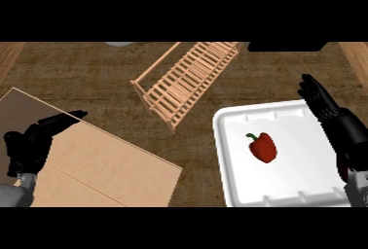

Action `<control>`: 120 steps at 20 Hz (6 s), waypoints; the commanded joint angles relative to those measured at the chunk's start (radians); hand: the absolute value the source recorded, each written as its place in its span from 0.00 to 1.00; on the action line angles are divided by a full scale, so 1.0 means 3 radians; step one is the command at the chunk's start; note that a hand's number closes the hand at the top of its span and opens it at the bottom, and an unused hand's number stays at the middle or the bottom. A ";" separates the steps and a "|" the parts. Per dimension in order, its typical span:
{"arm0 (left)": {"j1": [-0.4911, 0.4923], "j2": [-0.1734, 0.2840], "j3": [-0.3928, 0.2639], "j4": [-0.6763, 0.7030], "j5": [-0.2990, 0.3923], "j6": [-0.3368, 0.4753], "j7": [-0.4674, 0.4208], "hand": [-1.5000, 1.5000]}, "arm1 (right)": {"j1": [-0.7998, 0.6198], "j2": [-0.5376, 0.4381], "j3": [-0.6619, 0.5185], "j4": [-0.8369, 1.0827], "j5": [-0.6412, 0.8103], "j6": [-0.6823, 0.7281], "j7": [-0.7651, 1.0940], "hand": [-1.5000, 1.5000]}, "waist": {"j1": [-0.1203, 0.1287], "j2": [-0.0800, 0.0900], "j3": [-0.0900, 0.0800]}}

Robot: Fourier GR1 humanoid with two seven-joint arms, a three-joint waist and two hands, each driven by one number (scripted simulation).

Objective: Pick the bell pepper from the tray and place it in the tiered shelf

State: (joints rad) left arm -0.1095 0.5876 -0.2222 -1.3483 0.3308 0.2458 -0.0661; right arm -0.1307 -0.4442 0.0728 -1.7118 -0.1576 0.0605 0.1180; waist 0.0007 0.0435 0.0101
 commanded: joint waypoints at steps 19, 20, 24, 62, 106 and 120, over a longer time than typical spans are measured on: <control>0.0158 -0.0262 -0.0880 -0.0021 0.0146 0.0089 0.0003 0.50 | 0.0211 -0.0161 -0.0422 0.0622 0.0393 -0.0085 -0.0392 0.00 | -0.0014 -0.0147 -0.0035; 0.0158 -0.0120 -0.0858 -0.0169 0.0212 0.0048 0.0124 0.50 | 0.0478 -0.0155 -0.0254 0.0289 0.0463 -0.0037 -0.0289 0.00 | -0.0045 -0.0162 -0.0037; 0.0091 -0.0023 -0.0795 -0.0059 0.0280 -0.0003 0.0082 0.50 | 0.0381 -0.0461 -0.0023 -0.0063 0.0512 0.0279 0.0477 0.00 | -0.0048 -0.0160 -0.0045; -0.0155 -0.0217 -0.1117 0.0170 0.0360 0.0259 0.0035 0.50 | -0.0942 0.0585 0.1572 0.0728 0.3147 0.0890 0.3456 0.00 | -0.0012 -0.0140 -0.0036; -0.0151 -0.0069 -0.1094 0.0025 0.0392 0.0227 0.0047 0.50 | -0.1192 0.0266 0.1024 0.1476 0.3537 0.0692 0.0935 1.00 | 0.0007 -0.0117 -0.0028; -0.0091 0.0041 -0.1181 0.0022 0.0561 0.0184 -0.0074 0.50 | -0.1854 -0.0692 0.0048 0.1809 0.2573 0.0735 -0.1424 1.00 | 0.0017 -0.0129 -0.0034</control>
State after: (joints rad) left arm -0.1406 0.6170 -0.5503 -1.4142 0.5411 0.3598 -0.0682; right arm -0.6130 -0.6428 0.1671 -1.1955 0.6695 0.2855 -0.2453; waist 0.0104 -0.0023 0.0176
